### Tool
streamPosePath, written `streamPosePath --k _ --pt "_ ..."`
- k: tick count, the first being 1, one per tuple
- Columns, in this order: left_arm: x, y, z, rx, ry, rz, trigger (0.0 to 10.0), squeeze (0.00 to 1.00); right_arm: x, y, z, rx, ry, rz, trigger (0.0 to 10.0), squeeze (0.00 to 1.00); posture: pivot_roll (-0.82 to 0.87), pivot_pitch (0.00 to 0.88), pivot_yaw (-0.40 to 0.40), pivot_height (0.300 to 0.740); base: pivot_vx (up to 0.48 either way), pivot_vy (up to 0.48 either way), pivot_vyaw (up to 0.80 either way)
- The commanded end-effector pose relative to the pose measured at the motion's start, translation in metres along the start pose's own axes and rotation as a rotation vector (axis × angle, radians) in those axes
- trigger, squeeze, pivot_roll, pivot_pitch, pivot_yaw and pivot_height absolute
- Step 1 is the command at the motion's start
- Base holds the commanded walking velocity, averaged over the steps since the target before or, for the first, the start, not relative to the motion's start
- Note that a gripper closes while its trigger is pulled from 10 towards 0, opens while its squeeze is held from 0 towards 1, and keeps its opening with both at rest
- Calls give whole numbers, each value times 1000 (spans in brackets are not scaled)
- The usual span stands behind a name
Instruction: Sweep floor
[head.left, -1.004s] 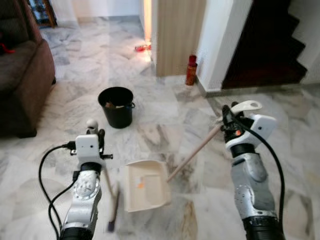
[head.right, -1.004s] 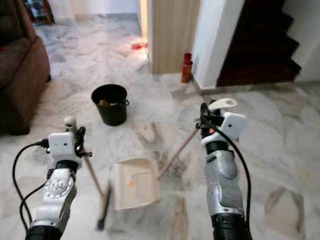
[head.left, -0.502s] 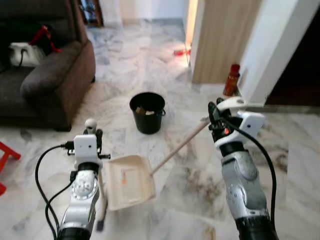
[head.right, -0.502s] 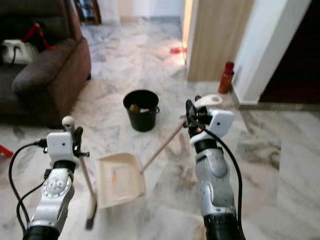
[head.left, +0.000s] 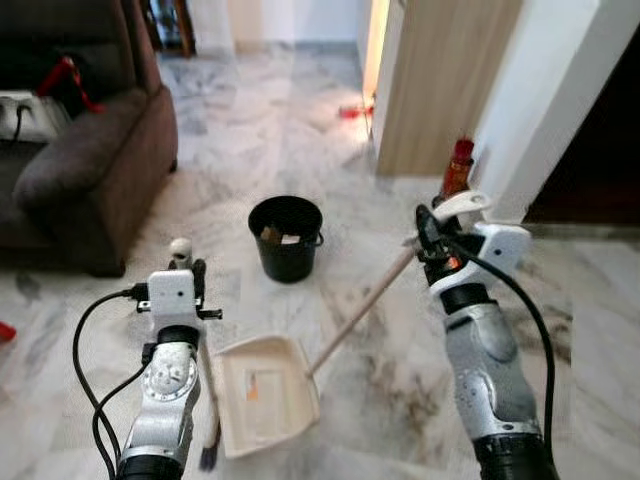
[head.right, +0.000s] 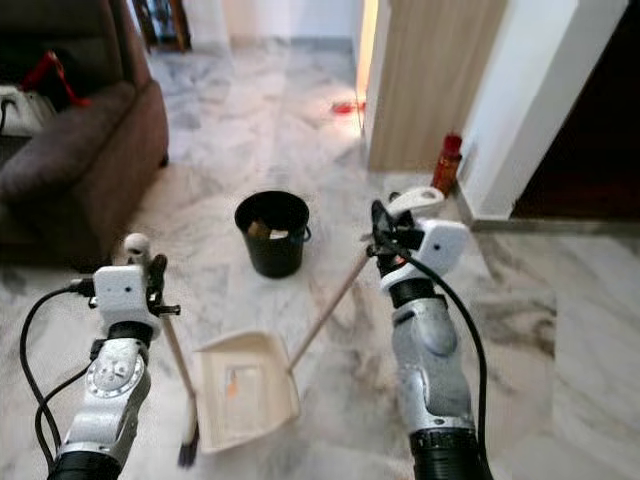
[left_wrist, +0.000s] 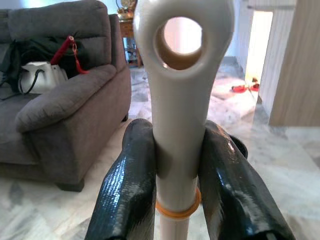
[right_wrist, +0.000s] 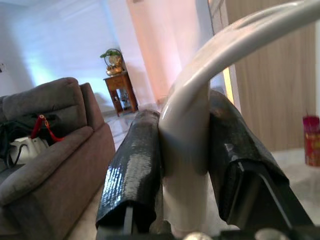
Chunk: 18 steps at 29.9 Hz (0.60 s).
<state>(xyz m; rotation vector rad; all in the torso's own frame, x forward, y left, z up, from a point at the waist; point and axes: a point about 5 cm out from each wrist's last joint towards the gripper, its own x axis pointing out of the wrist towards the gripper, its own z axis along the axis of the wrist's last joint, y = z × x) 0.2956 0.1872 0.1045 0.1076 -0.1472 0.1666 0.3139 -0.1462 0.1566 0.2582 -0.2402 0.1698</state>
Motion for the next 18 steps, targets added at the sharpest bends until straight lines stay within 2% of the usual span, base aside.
streamPosePath --k 1,18 --pt "4 5 10 8 -52 13 10000 0 6 10 13 21 -64 29 10000 0 -4 0 -1 740 352 0 0" --pt "2 4 9 9 -48 16 10000 0 6 12 13 32 -62 43 10000 0 -3 0 -1 740 353 0 0"
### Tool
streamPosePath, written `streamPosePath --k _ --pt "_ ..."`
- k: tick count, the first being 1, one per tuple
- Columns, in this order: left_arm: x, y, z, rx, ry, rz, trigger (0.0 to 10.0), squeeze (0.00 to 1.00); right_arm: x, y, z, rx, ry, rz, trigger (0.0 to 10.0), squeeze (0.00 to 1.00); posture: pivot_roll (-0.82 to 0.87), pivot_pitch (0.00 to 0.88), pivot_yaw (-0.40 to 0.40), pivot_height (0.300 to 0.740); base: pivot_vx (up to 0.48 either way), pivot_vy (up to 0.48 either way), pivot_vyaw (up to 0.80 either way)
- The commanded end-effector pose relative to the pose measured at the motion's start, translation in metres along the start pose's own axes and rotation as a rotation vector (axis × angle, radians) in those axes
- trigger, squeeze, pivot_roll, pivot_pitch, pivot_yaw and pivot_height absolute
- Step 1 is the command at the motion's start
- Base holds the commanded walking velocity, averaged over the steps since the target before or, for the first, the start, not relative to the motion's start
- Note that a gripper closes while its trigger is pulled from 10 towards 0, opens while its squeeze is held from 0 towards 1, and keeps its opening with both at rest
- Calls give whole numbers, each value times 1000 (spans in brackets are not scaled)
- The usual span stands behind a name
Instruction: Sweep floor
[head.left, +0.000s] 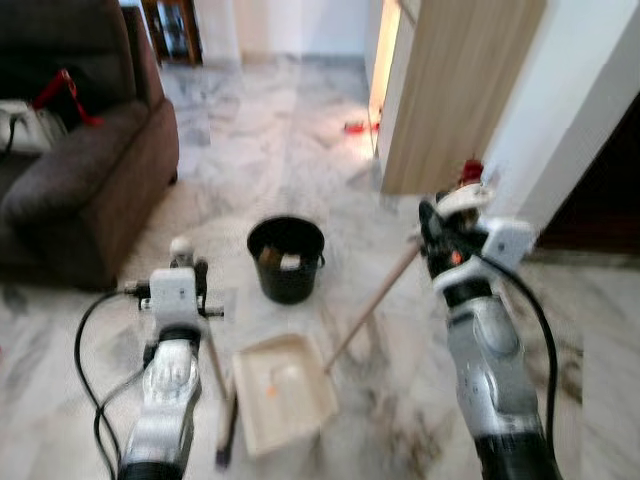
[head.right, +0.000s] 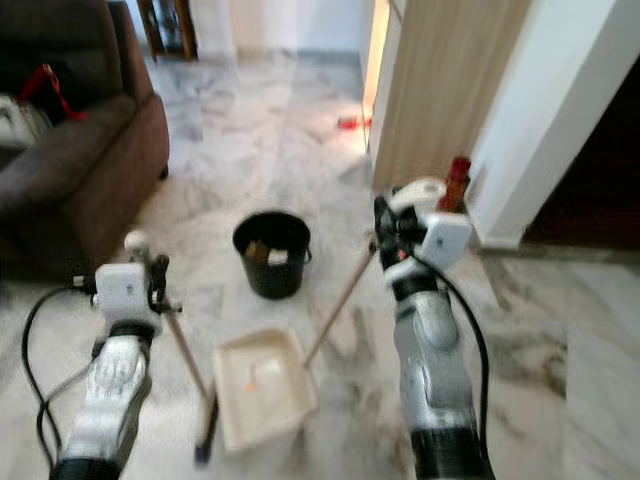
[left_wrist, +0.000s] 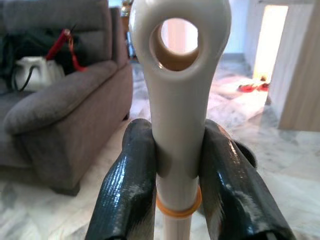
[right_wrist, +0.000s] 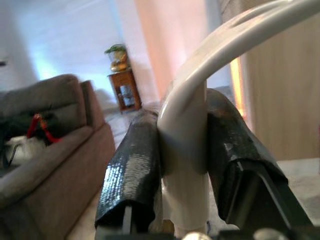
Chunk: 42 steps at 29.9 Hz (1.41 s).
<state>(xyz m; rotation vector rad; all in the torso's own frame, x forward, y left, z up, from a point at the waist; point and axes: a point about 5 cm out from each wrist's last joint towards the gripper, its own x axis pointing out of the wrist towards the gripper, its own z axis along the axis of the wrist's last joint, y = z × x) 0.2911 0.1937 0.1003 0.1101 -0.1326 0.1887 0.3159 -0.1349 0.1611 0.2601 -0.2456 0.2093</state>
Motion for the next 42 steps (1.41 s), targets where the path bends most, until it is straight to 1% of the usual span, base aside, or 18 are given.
streamPosePath --k 1,12,21,29,33,36,39,41,42 --pt "5 -3 14 3 -64 -5 10000 0 2 1 13 23 -62 4 10000 0 -2 0 -2 740 352 0 0" --pt "7 -1 14 6 -64 -7 10000 0 4 6 15 34 -77 15 10000 0 7 0 -1 740 354 0 0" --pt "7 -1 14 8 -64 -5 10000 0 4 6 16 35 -79 19 10000 0 6 0 0 740 352 0 0" --pt "7 -1 14 7 -63 -5 10000 0 4 10 23 25 -96 41 10000 0 6 0 -2 740 352 0 0" --pt "8 -2 15 6 -64 -5 10000 0 4 15 28 32 -108 66 10000 0 6 0 -3 740 351 0 0" --pt "8 -1 15 6 -64 -3 10000 0 4 23 37 40 -129 96 10000 0 7 0 -4 740 352 0 0" --pt "8 -1 15 6 -64 -2 10000 0 5 26 44 44 -148 104 10000 0 7 0 -4 740 352 0 0" --pt "9 -2 15 6 -63 -3 10000 0 9 34 60 52 -199 123 10000 0 7 0 -3 740 352 0 0" --pt "9 -2 15 6 -63 -3 10000 0 9 34 60 52 -199 123 10000 0 7 0 -3 740 352 0 0"
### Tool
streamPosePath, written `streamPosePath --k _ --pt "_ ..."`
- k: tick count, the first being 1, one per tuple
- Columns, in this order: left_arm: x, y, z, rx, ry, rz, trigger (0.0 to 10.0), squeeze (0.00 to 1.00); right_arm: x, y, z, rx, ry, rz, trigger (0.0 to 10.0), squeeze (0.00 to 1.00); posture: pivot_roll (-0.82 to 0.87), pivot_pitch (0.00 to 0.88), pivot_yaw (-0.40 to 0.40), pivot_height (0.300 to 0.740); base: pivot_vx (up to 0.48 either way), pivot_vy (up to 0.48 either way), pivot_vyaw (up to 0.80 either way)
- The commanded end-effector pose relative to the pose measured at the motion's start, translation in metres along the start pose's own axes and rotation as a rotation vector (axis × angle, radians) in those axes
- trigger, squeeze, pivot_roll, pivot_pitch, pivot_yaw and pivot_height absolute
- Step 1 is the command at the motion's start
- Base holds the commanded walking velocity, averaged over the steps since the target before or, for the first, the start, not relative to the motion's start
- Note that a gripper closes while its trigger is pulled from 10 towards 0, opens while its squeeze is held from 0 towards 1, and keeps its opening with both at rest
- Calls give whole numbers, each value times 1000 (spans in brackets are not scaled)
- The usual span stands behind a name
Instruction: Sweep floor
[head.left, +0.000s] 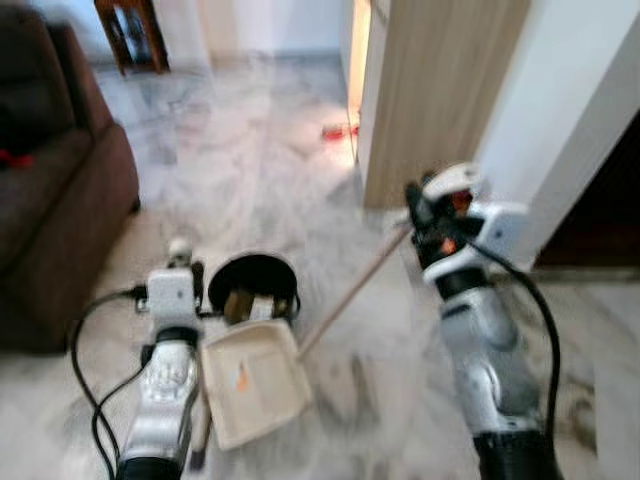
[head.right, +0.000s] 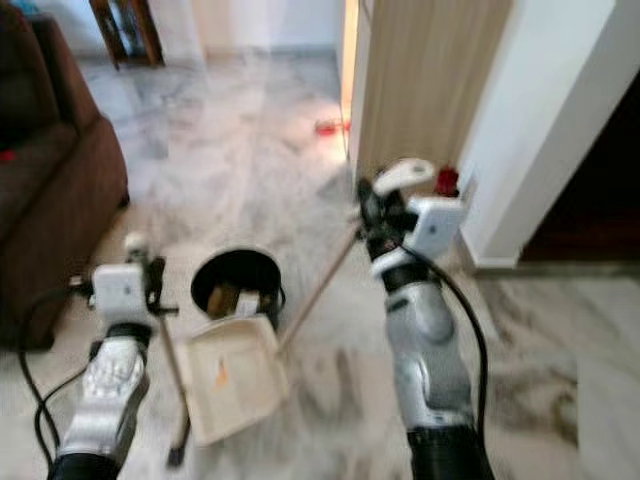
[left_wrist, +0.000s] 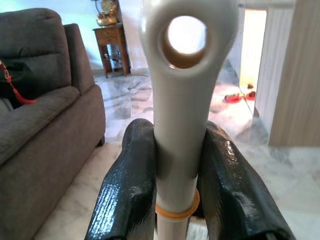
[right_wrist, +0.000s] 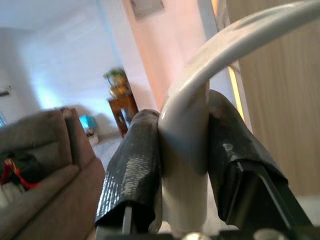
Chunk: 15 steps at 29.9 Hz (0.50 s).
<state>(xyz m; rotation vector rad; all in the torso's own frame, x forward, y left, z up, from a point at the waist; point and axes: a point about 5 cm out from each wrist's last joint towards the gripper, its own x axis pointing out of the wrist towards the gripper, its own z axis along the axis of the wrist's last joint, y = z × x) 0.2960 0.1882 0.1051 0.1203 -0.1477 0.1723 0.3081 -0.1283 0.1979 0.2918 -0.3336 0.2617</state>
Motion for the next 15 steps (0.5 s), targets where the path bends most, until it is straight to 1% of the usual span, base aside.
streamPosePath --k 1,2,5,9,11,15 --pt "5 4 10 -1 -47 13 10000 0 12 24 33 34 -141 82 10000 0 6 0 -2 740 352 0 0" --pt "5 5 10 -3 -47 12 10000 0 14 30 38 50 -158 100 10000 0 6 0 -2 740 352 0 0" --pt "5 5 10 -3 -47 13 10000 0 16 41 44 74 -173 140 10000 0 6 0 -3 740 351 0 0" --pt "6 4 11 -4 -48 16 10000 0 16 45 45 93 -163 151 10000 0 10 0 -5 740 351 0 0" --pt "5 4 11 -9 -47 17 10000 0 16 45 44 95 -156 145 10000 0 11 0 -5 740 293 0 0" --pt "5 4 11 -18 -48 12 10000 0 15 44 43 99 -149 138 10000 0 12 0 -6 740 0 0 0"
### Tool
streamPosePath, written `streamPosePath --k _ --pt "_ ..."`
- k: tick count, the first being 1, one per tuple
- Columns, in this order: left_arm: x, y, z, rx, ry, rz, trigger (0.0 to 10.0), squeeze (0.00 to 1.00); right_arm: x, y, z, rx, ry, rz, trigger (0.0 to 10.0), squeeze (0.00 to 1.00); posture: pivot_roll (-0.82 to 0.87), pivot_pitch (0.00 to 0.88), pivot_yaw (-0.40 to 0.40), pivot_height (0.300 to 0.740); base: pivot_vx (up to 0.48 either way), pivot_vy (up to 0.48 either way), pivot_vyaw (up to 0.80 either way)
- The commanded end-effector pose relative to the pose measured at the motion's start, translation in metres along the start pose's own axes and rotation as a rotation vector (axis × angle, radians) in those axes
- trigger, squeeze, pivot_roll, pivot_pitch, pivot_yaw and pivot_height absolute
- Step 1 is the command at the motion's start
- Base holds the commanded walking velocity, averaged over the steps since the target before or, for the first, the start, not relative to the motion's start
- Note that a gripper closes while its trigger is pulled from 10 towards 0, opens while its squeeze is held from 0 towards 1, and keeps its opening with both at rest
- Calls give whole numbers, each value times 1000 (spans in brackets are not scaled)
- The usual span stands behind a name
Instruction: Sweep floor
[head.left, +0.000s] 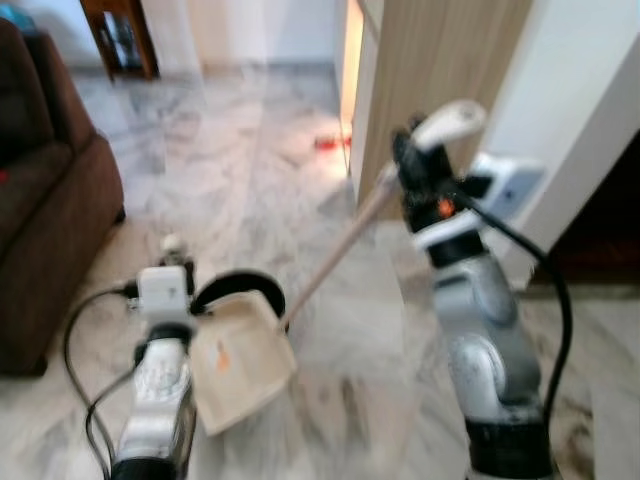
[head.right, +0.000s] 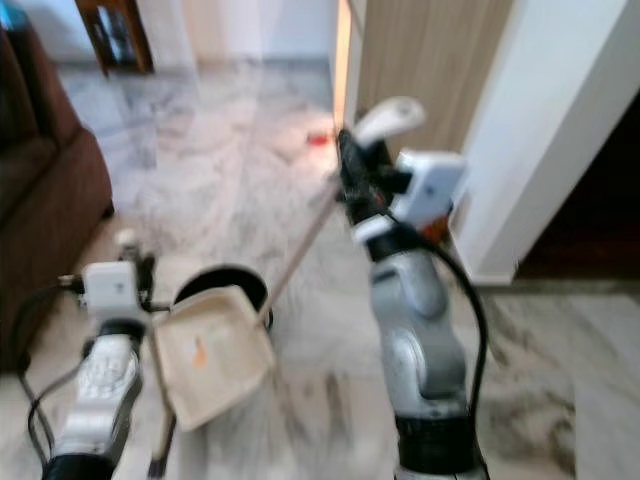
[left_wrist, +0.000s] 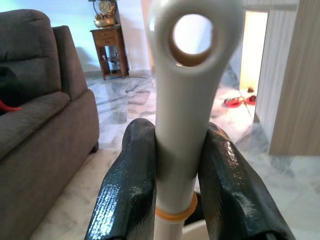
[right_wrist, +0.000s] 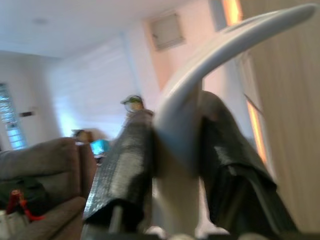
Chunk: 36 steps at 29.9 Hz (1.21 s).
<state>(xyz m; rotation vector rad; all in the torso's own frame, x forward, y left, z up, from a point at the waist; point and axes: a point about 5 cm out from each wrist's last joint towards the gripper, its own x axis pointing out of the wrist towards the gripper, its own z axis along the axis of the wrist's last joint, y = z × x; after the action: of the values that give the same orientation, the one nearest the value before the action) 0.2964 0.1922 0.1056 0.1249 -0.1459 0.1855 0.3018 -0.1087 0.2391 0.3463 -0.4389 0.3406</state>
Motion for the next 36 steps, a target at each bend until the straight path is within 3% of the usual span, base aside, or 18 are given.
streamPosePath --k 1,15,30,36 --pt "3 0 11 -22 -51 -6 10000 0 5 15 9 44 -48 53 10000 0 11 0 -6 740 0 0 0" --pt "-24 18 0 24 -19 18 10000 0 2 16 9 50 -38 47 10000 0 6 0 -2 740 0 0 0" --pt "-32 25 -1 42 2 28 10000 0 2 16 9 51 -38 43 10000 0 5 0 -3 740 0 0 663" --pt "-33 23 0 36 5 23 10000 0 2 14 8 59 -29 33 10000 0 4 0 -3 740 0 0 0"
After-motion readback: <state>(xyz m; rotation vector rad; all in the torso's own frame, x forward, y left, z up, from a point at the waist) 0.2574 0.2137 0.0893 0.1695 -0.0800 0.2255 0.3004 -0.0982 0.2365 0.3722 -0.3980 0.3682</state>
